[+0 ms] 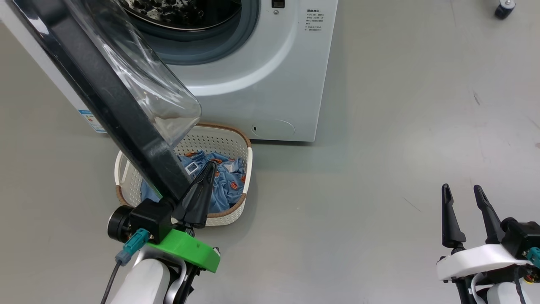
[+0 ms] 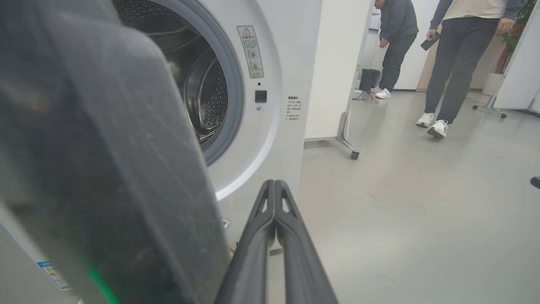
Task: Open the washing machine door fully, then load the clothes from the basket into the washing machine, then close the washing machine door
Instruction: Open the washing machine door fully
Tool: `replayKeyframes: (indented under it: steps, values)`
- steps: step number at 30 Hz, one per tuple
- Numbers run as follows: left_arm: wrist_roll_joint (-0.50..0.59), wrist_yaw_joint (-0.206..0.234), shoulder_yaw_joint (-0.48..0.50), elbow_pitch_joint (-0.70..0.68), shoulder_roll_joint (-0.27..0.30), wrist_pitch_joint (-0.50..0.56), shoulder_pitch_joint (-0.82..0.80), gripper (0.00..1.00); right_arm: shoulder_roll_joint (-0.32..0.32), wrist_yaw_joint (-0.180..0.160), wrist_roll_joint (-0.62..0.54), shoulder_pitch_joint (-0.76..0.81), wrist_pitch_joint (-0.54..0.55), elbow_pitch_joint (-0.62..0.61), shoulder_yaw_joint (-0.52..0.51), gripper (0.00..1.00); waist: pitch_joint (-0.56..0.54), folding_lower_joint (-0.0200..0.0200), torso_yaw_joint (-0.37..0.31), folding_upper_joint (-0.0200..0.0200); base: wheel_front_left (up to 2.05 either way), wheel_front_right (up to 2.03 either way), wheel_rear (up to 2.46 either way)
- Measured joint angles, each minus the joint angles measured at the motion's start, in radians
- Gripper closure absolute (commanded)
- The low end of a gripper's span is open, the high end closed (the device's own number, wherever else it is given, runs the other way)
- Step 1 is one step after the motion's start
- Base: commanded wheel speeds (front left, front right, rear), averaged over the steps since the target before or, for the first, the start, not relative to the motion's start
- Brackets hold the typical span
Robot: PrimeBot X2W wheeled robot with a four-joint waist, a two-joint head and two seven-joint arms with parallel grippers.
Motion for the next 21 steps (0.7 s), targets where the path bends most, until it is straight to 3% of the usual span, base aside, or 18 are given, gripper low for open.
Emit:
replayKeyframes:
  steps: [21]
  values:
    - [0.025, 0.019, 0.022, 0.021, -0.007, 0.0, 0.035, 1.0, 0.002, 0.0, 0.009, 0.002, 0.0, 0.005, 0.004, 0.0, -0.006, 0.0, 0.093, 0.0, 0.0, 0.0, 0.0]
